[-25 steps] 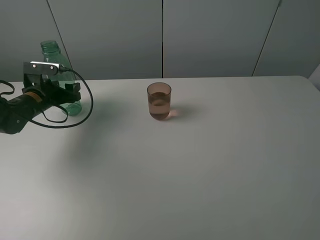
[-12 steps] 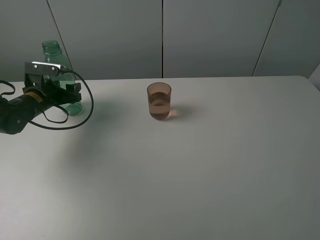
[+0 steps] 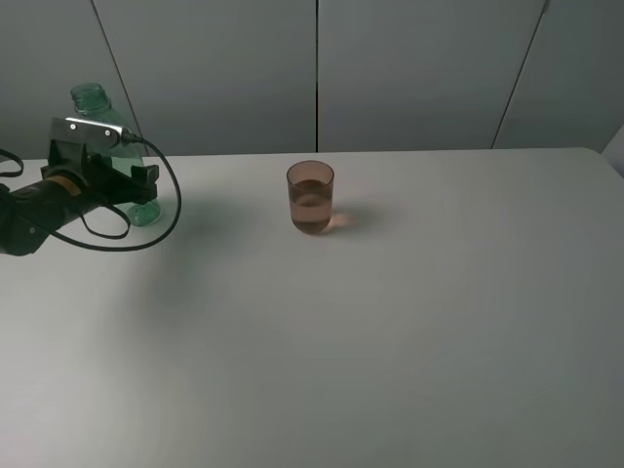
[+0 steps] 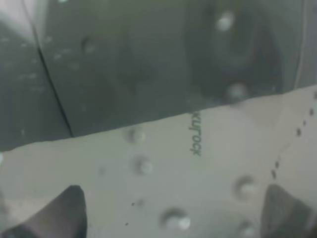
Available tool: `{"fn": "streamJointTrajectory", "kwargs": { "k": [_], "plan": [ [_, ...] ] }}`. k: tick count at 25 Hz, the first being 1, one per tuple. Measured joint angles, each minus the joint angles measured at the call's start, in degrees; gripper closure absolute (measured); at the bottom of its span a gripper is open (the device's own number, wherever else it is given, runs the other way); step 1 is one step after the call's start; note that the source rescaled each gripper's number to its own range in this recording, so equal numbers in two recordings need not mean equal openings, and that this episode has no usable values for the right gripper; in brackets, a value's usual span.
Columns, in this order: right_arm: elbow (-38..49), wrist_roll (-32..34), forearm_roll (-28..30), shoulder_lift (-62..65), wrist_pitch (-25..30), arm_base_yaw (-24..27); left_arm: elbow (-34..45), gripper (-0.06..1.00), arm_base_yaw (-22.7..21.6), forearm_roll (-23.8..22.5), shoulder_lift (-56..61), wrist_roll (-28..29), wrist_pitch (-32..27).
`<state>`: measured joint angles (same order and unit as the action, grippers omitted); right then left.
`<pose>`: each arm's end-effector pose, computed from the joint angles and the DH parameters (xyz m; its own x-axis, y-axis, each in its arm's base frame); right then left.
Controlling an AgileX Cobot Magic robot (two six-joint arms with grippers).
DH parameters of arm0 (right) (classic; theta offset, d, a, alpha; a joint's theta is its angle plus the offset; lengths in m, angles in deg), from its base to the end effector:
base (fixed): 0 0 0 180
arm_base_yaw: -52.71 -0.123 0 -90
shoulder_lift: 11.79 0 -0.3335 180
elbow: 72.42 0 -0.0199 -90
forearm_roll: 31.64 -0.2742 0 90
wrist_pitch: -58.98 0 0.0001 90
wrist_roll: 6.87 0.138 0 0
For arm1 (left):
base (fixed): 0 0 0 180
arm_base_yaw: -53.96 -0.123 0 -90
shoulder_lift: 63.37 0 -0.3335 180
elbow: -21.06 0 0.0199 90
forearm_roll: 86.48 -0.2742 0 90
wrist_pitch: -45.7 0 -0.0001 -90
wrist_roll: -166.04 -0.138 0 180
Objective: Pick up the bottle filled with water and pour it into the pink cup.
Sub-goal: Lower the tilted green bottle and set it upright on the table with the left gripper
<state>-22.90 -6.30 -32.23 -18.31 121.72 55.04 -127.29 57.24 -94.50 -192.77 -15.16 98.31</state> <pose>0.0059 0.0010 0.2640 -0.4805 0.0342 -0.8763 0.0397 0.9991 0.0173 0.4478 -0.0410 0.0837 -0.3013 0.1229 -0.9456 0.1948 0.9787 0.0651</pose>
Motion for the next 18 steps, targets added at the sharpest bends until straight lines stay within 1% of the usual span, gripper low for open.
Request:
{"fn": "streamJointTrajectory", "kwargs": {
  "k": [1,4,8,18],
  "plan": [
    [0.0,0.0,0.0,0.0,0.0,0.0,0.0,-0.01,0.0,0.0,0.1,-0.2,-0.7],
    [0.0,0.0,0.0,0.0,0.0,0.0,0.0,-0.05,0.0,0.0,0.3,-0.3,-1.9],
    [0.0,0.0,0.0,0.0,0.0,0.0,0.0,-0.05,0.0,0.0,0.3,-0.3,-3.4],
    [0.0,0.0,0.0,0.0,0.0,0.0,0.3,-0.05,0.1,-0.4,4.3,-0.5,-11.2]
  ]
}}
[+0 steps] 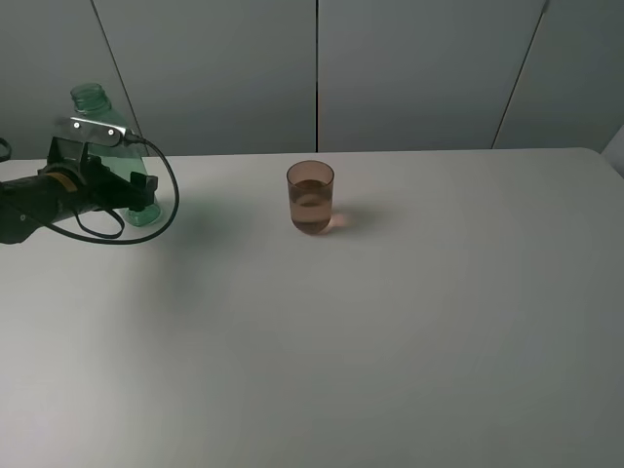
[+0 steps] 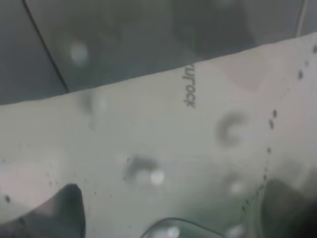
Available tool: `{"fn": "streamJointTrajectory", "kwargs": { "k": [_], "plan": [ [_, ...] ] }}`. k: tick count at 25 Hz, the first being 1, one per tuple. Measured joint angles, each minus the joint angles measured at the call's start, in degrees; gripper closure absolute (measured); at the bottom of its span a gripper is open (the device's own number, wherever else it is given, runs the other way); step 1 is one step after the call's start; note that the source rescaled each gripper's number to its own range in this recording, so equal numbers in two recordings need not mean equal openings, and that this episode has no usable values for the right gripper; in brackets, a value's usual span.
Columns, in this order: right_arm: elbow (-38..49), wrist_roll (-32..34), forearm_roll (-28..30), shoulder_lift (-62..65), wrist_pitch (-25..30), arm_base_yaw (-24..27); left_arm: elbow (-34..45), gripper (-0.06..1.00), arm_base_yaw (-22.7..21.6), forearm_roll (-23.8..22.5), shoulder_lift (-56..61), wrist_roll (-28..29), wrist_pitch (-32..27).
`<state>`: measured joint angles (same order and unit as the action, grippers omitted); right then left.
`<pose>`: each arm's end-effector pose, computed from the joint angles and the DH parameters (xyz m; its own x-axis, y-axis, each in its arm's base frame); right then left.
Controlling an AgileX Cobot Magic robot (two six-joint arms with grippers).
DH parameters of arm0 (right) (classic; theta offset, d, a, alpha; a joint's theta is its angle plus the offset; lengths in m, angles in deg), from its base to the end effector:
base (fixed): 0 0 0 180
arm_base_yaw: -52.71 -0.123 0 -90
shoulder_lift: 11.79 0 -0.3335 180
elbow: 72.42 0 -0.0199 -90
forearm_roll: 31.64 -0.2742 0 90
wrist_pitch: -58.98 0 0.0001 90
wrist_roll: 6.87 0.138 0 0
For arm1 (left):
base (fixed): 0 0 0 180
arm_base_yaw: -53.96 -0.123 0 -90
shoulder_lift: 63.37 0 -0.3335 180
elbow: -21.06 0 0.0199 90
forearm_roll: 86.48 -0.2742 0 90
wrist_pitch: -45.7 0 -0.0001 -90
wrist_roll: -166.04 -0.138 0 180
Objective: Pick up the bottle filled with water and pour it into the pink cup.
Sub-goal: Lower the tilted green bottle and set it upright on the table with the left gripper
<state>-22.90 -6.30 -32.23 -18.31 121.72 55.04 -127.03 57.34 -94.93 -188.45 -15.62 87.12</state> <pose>0.0059 0.0010 0.2640 -0.4805 0.0342 -0.8763 0.0397 0.9991 0.0173 0.4391 -0.0394 0.0913 -0.4111 0.1633 -0.8968 0.2053 0.9751 0.0835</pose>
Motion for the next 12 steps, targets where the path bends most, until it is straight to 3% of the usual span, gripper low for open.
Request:
{"fn": "streamJointTrajectory", "kwargs": {
  "k": [12],
  "plan": [
    [0.0,0.0,0.0,0.0,0.0,0.0,6.4,-0.06,0.0,0.0,5.8,-0.1,-6.2]
  ]
}}
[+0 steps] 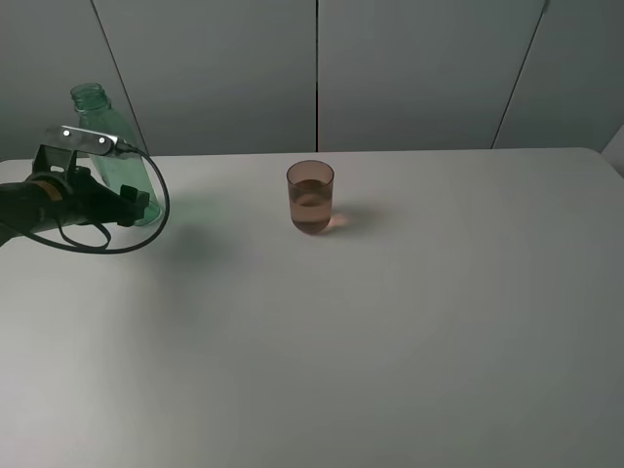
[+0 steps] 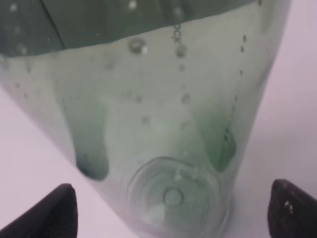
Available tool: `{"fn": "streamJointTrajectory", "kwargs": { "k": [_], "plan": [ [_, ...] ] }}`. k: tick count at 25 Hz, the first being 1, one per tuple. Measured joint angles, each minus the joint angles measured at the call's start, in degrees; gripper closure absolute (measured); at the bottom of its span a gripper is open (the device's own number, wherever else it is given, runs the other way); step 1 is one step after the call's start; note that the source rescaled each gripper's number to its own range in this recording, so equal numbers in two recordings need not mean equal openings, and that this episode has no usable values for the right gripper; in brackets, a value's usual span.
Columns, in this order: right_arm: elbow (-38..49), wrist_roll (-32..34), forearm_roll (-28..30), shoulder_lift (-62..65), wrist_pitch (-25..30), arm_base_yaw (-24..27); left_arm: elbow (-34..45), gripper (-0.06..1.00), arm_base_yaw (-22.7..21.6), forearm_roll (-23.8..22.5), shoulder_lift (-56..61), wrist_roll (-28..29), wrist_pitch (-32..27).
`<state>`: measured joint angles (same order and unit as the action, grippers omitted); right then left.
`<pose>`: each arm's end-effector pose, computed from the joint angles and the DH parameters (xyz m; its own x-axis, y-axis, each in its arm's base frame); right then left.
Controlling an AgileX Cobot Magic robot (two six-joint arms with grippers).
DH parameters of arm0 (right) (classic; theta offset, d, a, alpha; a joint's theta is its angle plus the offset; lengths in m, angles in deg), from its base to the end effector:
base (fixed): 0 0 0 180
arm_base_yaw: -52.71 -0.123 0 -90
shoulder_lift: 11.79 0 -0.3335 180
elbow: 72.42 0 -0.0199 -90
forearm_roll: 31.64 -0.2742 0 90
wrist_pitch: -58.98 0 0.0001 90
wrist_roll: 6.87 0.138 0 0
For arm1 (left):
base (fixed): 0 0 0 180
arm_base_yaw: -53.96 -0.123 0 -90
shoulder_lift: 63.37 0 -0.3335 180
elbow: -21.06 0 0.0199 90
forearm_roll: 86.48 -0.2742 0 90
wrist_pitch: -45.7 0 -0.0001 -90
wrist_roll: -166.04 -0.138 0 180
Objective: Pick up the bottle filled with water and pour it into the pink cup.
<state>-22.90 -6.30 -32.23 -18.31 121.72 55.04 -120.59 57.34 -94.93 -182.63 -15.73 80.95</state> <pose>0.0059 0.0010 0.2640 -0.4805 0.0342 -0.8763 0.0397 0.9991 0.0173 0.4002 -0.0353 0.0937 -0.5128 0.1810 -0.8392 0.2099 0.9743 0.0819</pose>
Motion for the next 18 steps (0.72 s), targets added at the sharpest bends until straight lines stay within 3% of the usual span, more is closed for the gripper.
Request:
{"fn": "streamJointTrajectory", "kwargs": {
  "k": [4,12,18],
  "plan": [
    [0.0,0.0,0.0,0.0,0.0,0.0,2.0,-0.06,0.0,0.2,5.2,-0.1,-5.8],
    [0.0,0.0,0.0,0.0,0.0,0.0,2.4,-0.06,0.0,1.0,25.4,2.4,-26.8],
    [0.0,0.0,0.0,0.0,0.0,0.0,2.1,-0.06,0.0,4.9,41.7,3.3,-43.4]
  ]
}}
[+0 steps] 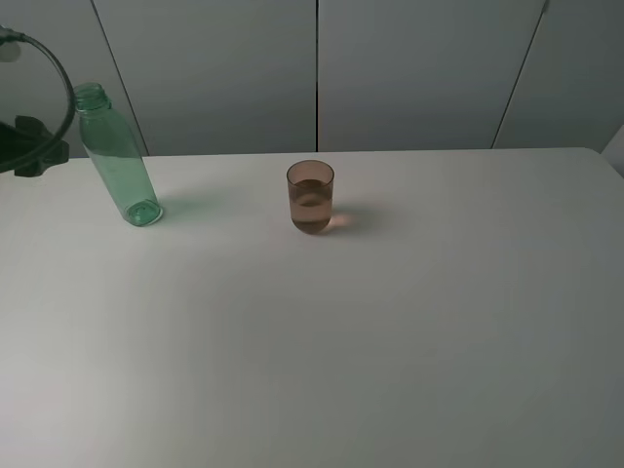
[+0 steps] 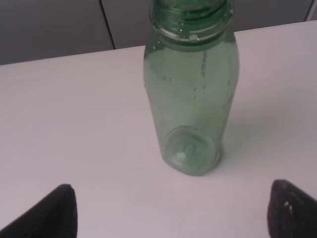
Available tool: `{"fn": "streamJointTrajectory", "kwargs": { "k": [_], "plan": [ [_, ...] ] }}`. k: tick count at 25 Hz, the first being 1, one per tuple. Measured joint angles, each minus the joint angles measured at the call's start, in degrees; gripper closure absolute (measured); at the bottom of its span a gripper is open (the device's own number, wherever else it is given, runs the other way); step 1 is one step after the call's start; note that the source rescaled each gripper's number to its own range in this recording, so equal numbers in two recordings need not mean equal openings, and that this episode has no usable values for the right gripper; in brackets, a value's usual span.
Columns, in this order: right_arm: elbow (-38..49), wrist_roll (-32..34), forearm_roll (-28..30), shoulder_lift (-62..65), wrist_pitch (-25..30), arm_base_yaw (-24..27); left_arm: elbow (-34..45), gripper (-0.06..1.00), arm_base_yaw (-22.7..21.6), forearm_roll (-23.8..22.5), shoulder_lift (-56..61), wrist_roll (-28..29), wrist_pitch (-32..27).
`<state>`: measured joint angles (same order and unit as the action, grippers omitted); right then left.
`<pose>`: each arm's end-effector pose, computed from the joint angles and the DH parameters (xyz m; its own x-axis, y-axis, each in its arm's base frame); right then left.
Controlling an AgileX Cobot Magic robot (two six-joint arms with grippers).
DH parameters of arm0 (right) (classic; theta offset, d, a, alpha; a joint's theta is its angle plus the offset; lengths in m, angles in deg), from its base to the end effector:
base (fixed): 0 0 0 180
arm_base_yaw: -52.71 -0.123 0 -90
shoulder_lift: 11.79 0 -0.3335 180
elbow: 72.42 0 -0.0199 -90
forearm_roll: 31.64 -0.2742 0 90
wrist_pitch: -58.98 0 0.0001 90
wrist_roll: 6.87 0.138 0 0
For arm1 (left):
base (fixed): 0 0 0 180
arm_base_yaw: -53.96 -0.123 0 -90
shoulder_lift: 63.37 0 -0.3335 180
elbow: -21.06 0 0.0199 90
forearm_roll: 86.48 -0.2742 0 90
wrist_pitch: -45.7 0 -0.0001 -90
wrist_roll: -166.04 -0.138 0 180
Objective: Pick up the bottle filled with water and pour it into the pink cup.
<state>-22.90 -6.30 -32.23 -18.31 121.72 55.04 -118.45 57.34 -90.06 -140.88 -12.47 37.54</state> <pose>0.0059 0.0010 0.2640 -0.4805 0.0342 -0.8763 0.0397 0.9991 0.0173 0.2903 -0.0159 0.2560 -0.5866 0.0705 -0.8068 0.0729 0.9968 0.0342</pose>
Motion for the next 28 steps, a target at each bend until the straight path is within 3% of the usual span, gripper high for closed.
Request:
{"fn": "streamJointTrajectory", "kwargs": {
  "k": [6,9,12,15,22,28],
  "plan": [
    [0.0,0.0,0.0,0.0,0.0,0.0,-4.7,-0.06,0.0,0.7,12.7,-0.1,-24.1],
    [0.0,0.0,0.0,0.0,0.0,0.0,-5.0,-0.06,0.0,2.3,19.4,-2.1,-30.7],
    [0.0,0.0,0.0,0.0,0.0,0.0,-3.3,-0.06,0.0,6.2,27.5,-8.1,-35.3],
    [0.0,0.0,0.0,0.0,0.0,0.0,-1.3,-0.06,0.0,9.0,35.7,-9.9,-38.7],
    [0.0,0.0,0.0,0.0,0.0,0.0,3.2,-0.06,0.0,10.3,53.3,-8.4,-49.9],
    [0.0,0.0,0.0,0.0,0.0,0.0,7.0,-0.06,0.0,10.0,63.2,-8.1,-51.1]
  ]
}}
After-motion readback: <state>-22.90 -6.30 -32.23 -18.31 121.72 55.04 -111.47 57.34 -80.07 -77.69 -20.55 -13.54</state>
